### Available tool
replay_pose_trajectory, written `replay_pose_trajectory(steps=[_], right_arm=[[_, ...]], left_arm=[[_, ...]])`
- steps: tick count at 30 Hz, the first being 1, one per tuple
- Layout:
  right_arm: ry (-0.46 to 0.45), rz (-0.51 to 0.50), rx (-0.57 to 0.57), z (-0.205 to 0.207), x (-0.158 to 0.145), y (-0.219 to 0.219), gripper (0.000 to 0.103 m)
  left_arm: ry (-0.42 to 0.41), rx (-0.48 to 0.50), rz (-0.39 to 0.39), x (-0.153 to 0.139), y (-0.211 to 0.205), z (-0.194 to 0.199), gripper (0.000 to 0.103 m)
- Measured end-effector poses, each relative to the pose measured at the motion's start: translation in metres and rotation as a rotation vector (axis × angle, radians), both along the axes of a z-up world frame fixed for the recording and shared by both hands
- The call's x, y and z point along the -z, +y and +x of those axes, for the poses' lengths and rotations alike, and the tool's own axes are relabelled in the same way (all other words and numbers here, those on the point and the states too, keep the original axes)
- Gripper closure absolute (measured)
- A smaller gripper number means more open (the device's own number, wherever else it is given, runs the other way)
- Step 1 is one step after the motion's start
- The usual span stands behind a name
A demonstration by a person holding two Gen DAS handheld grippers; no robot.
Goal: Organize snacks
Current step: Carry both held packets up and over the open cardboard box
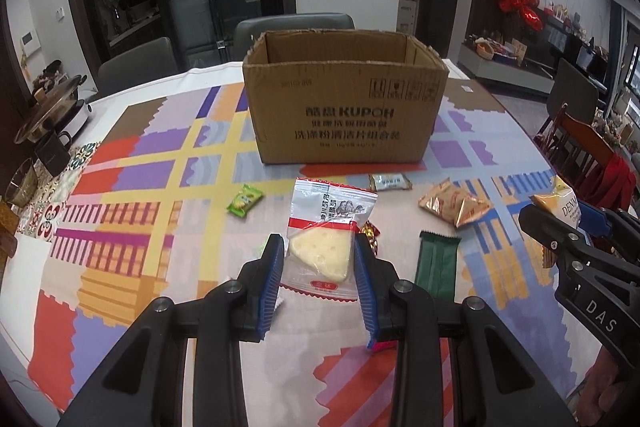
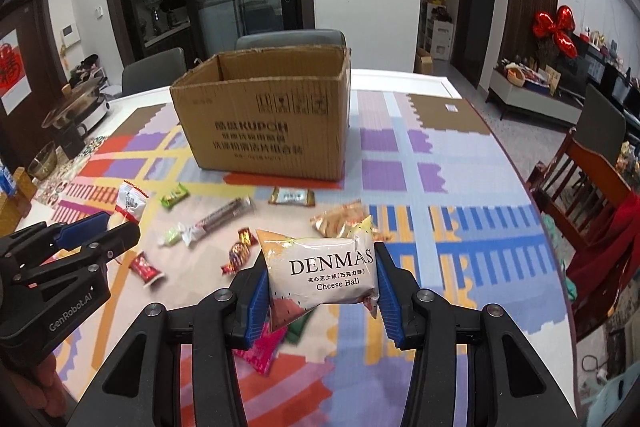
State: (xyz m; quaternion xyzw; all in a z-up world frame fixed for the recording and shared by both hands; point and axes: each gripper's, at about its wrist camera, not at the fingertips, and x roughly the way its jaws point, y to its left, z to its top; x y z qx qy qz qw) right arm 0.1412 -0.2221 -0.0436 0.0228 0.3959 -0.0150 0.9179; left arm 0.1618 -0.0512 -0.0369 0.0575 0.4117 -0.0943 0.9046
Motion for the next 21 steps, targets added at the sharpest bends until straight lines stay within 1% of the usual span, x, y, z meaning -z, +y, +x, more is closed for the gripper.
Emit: replay_pose_trajectory(steps=[7,12,15,21], right_arm=[[-0.017,0.001,-0.014,0.014,-0.013,0.003,0.055],[-0.046,-0.012,-0.021,0.022,-0.025,0.007,0.055],[-0.052,-0.003,-0.03,0.029,-0.031,0.009,0.055],[-0.08,-0.021,-0.041,0.039,-0.043,0.013,0.055]], left_arm=[[-0.022,-0.002,-0.01,-0.013,0.005,0.01,0.068],[-0.048,0.0,-0.012,-0.025,0.008,0.018,0.068],[-0.061,0.0,-0.013,-0.03,0.009,0.022,0.068],[-0.07,0.003,-0.018,-0.036,0.011,0.032,0.068]])
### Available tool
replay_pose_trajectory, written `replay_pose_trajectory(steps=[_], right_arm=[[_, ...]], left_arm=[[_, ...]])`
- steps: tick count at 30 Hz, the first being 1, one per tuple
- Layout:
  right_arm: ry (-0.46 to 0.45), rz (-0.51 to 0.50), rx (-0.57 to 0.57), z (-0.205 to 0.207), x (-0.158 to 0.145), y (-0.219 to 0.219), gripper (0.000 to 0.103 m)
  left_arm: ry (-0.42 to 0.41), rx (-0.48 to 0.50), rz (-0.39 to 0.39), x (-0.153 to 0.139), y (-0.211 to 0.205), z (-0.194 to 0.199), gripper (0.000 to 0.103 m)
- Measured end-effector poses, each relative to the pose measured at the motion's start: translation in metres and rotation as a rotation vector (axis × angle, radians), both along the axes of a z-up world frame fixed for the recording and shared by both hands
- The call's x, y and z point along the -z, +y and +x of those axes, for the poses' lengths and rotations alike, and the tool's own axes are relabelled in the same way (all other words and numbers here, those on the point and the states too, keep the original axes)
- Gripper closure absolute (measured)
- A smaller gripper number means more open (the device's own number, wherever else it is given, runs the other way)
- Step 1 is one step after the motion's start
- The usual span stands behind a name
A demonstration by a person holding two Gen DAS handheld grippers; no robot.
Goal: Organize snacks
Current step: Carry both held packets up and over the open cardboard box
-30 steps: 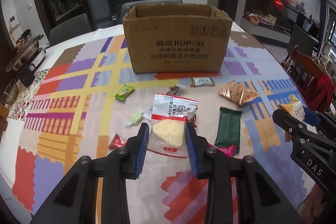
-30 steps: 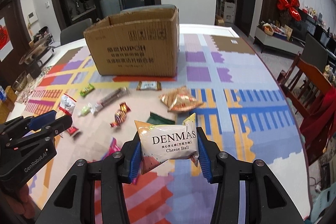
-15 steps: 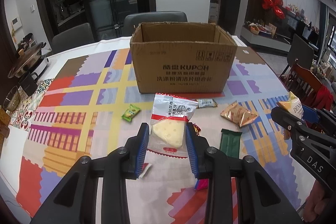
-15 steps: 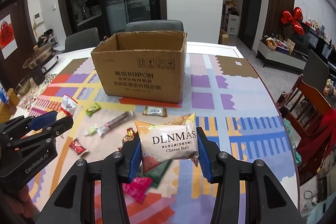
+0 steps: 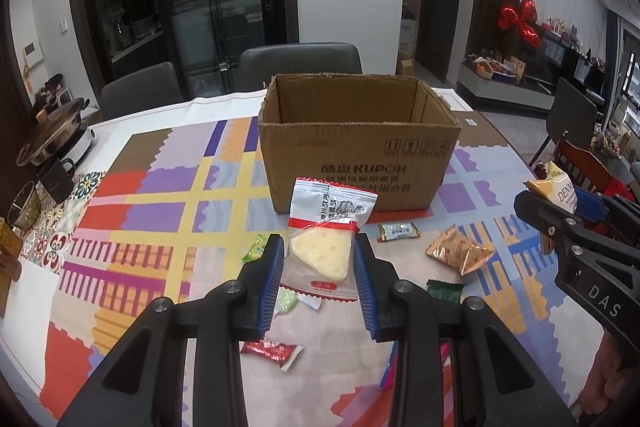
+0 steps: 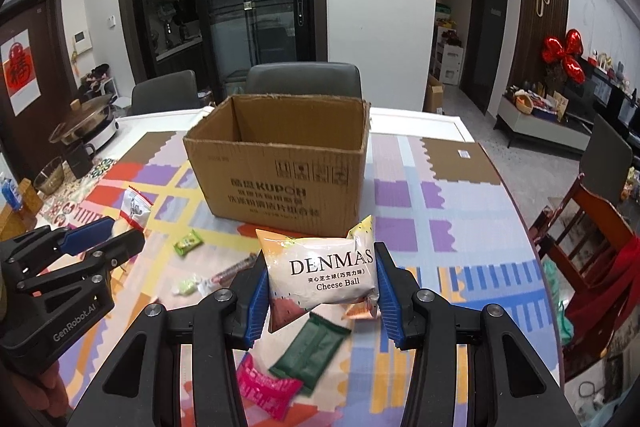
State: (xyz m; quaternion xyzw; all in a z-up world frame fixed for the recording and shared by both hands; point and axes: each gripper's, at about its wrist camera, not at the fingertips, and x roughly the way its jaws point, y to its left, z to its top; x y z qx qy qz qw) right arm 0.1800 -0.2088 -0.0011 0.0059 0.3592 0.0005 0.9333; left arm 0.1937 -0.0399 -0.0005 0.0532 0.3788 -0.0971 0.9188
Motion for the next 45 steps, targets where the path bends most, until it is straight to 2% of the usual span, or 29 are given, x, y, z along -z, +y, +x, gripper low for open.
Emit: replay_pose_trajectory(steps=[27,45], right_arm=[[-0.109,-0.029,0.013,0.053,-0.041,0.005,0.055],[-0.127,-0.049,0.001,0.098,-0.049,0.01,0.055]], left_arm=[[-0.083,0.0,-0.001,-0.036,0.003,0.05,0.068],[-0.12,0.007,0.006,-0.047,-0.005,0.099,0.067]])
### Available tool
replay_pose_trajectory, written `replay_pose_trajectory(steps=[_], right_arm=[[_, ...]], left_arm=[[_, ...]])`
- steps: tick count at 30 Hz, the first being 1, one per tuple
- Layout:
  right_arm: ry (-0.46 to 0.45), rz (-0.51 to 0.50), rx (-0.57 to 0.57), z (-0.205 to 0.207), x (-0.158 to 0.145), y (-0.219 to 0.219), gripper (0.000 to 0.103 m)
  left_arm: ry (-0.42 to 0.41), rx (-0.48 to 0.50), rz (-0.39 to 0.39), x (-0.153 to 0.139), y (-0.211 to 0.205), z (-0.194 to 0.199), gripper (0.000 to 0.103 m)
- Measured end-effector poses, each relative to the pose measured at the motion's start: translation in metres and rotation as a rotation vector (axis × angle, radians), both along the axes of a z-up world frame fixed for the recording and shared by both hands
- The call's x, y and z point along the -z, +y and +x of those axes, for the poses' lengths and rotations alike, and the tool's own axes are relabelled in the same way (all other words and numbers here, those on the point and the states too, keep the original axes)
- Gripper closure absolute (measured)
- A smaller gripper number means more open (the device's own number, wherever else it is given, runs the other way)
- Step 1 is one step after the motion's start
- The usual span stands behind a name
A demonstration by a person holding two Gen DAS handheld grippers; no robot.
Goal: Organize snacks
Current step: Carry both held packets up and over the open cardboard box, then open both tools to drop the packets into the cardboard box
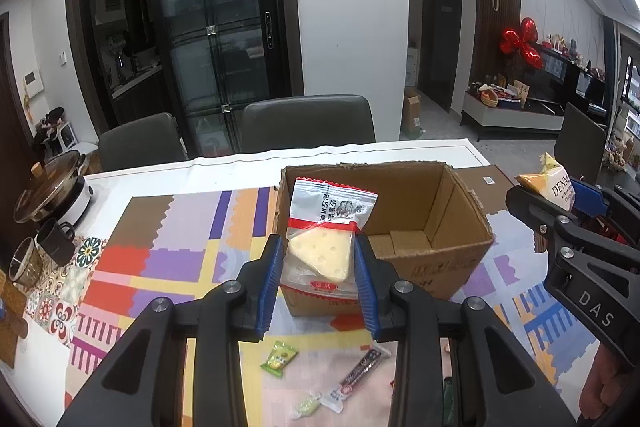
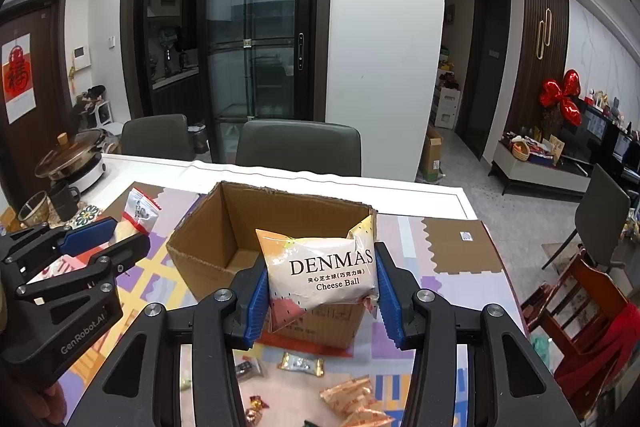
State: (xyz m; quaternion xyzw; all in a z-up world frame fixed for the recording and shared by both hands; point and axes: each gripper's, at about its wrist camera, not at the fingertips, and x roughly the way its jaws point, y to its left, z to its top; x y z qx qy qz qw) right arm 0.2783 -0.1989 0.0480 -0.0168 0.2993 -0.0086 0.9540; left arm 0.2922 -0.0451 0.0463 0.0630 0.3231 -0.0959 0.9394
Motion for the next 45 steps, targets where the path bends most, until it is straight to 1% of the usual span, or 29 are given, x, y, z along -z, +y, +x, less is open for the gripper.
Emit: replay_pose_trajectory(steps=[9,14,20,25,35,36,37,38,39,40,41,43,45], right_arm=[[0.003,-0.015,-0.001,0.027,0.004,0.002,0.055],[0.011,-0.022,-0.009,0.042,0.011,0.005,0.055],[0.029,-0.014,-0.015,0.057,0.017,0.003,0.055],[0.035,-0.012,-0.018,0.064,0.019,0.003,0.055],[0.056,-0.014,-0.022,0.077,0.029,0.003,0.054],[0.056,-0.016,-0.023,0.078,0.029,0.004,0.054],[0.055,-0.02,-0.023,0.078,0.03,0.005,0.054],[0.059,-0.023,-0.023,0.079,0.031,0.004,0.053],[0.061,-0.023,-0.02,0.079,0.032,0.004,0.052],[0.063,-0.018,-0.017,0.079,0.033,0.003,0.045],[0.062,-0.013,-0.013,0.08,0.033,0.003,0.041],[0.048,-0.006,-0.002,0.078,0.032,0.001,0.026],[0.037,-0.005,0.004,0.077,0.031,0.002,0.02]], left_arm=[[-0.008,0.01,0.008,0.005,-0.003,0.023,0.067],[0.005,-0.001,0.009,0.01,-0.005,0.041,0.067],[0.017,0.013,0.029,0.019,-0.012,0.052,0.067],[0.036,0.02,0.033,0.025,-0.018,0.061,0.067],[0.043,0.018,0.033,0.03,-0.017,0.072,0.067],[0.042,0.021,0.035,0.03,-0.017,0.072,0.066],[0.042,0.022,0.04,0.03,-0.018,0.073,0.064],[0.043,0.021,0.042,0.031,-0.018,0.073,0.06],[0.043,0.02,0.042,0.031,-0.018,0.073,0.057],[0.043,0.019,0.041,0.032,-0.018,0.073,0.055],[0.043,0.017,0.041,0.032,-0.017,0.073,0.052],[0.041,0.013,0.038,0.032,-0.016,0.072,0.049],[0.041,0.007,0.032,0.032,-0.015,0.071,0.048]])
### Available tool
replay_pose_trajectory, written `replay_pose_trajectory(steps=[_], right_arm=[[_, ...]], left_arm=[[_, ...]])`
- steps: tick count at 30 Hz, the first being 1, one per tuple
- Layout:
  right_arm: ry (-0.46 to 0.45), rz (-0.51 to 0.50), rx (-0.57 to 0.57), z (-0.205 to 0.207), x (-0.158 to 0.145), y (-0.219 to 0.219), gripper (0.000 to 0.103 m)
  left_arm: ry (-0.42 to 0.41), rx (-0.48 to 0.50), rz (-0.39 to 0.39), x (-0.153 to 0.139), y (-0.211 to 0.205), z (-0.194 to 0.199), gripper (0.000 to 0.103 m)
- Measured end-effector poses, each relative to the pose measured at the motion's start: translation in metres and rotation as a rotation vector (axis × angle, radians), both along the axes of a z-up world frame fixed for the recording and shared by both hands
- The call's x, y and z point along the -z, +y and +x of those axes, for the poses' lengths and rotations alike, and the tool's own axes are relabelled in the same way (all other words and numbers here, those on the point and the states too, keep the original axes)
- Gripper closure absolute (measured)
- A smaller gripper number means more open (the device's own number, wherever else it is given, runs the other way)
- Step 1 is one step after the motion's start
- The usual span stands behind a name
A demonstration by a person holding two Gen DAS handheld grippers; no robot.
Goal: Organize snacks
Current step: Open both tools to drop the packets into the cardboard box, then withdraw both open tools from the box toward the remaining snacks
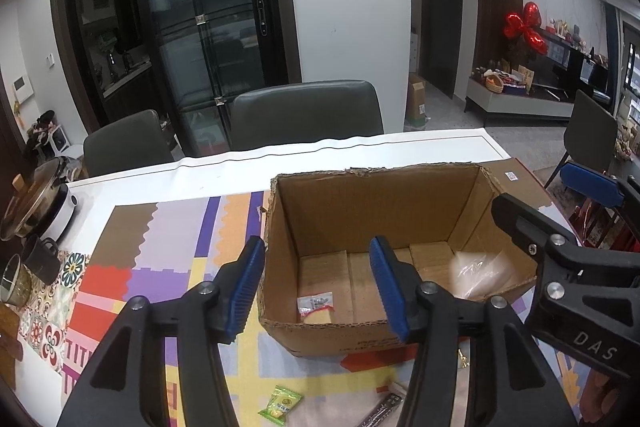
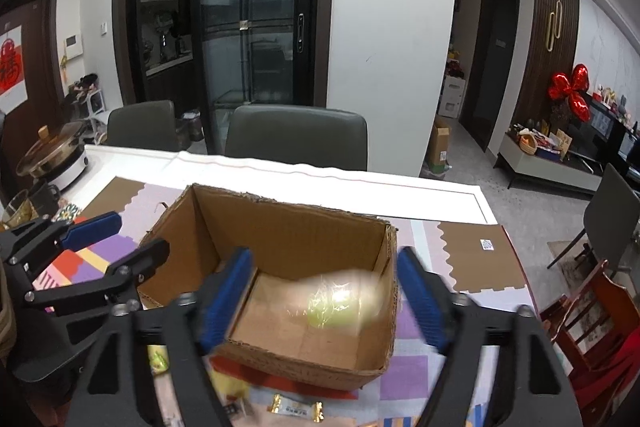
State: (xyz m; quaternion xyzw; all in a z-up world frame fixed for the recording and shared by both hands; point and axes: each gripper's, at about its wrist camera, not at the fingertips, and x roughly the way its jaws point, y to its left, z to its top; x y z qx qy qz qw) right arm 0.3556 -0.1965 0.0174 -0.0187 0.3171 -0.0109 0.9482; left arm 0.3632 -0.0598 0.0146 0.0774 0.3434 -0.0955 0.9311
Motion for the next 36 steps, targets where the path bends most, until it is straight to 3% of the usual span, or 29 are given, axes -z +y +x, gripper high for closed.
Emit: replay_pose_trajectory(steps=[8,36], right_arm=[[-0.006,-0.003,0.019,-0.005,-0.004,-0.001,0.019],[-0.039,0.003,0.028,-0.059,-0.025,-0.01,0.019]], left_arm=[[-0.026,-0.024,0.001,-0.008,0.006,-0.007,0.035],[-0.079,-0.028,0.01,-0.034,0.005,-0.061,0.03]])
